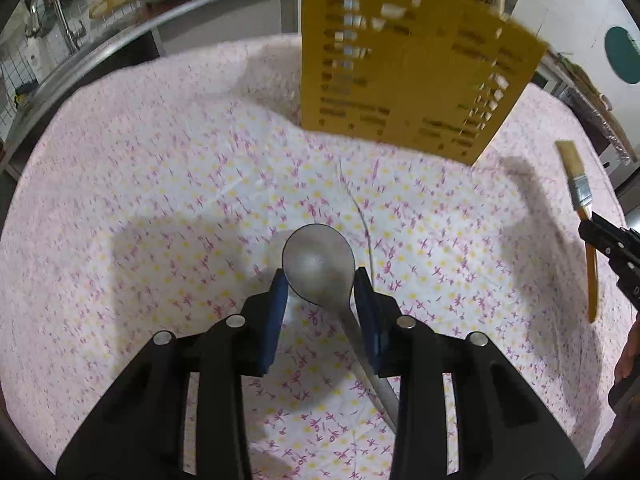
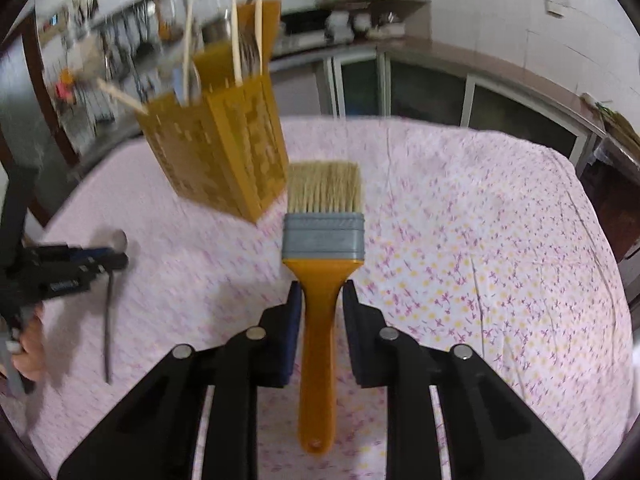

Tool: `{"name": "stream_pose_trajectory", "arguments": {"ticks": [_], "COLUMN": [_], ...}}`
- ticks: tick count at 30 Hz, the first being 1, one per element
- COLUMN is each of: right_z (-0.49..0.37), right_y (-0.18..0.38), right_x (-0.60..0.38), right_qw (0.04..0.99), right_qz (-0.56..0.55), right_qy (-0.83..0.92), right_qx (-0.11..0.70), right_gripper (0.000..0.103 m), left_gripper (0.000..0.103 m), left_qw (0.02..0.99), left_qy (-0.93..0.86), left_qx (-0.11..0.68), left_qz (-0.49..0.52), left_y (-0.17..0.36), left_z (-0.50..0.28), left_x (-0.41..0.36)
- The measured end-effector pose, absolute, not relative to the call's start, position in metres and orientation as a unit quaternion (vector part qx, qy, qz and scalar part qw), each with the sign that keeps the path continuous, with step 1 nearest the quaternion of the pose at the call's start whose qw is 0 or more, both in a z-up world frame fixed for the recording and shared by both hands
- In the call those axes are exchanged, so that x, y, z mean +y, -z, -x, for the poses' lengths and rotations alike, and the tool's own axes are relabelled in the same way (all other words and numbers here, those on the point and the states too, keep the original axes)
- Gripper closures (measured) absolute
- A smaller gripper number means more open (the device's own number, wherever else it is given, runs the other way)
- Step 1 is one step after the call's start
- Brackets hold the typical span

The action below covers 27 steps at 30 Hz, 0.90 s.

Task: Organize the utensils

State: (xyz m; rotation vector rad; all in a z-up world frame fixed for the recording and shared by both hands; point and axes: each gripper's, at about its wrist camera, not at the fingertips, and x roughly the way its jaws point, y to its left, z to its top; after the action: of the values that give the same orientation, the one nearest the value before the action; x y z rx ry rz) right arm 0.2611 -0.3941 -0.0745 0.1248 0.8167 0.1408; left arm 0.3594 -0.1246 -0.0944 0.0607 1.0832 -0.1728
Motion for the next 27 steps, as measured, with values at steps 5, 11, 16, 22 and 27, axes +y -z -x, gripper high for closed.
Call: {"name": "stream_pose_trajectory", "arguments": {"ticks": [5,11,16,22,27], "right_z": [-0.246,-0.241,-0.248,-0.264,-0.283], "right_y": [0.058,0.042,0.028,0.032,0.045], "right_x": [-0.386,-0.374,-0.365,-0.354,-0.358], "right_qw": [0.934,0.946,0.951,0.946,0.937], "right_qz": [-0.076,-0.082,-0.087,-0.062,-0.061], "right_qy": [-0.056,-0.043,-0.041,-0.046,-0.047], "right_qx": [0.344,0.309,0.292,0.314,0.342], "right_gripper": [0.082,0.084,0.093,0.094,0.093], "left_gripper": [0.070,0.070,0.070,0.100,0.100], "left_qw": [0.885,0.915,0.931,0.930,0.930], "left_qy": [0.093,0.108,0.117,0.132,0.130], "left_qx": [0.454,0.387,0.342,0.338,0.340], "left_qz": [-0.031,-0.042,-0.055,-0.051,-0.053], "left_y": [0.061,0.024,-0.009,-0.026,-0.024], "left_z": [-0.347,-0.327,-0.323,-0.334,-0.340], "left_x": [-0.119,-0.117,-0.120,-0.117,-0.109]}}
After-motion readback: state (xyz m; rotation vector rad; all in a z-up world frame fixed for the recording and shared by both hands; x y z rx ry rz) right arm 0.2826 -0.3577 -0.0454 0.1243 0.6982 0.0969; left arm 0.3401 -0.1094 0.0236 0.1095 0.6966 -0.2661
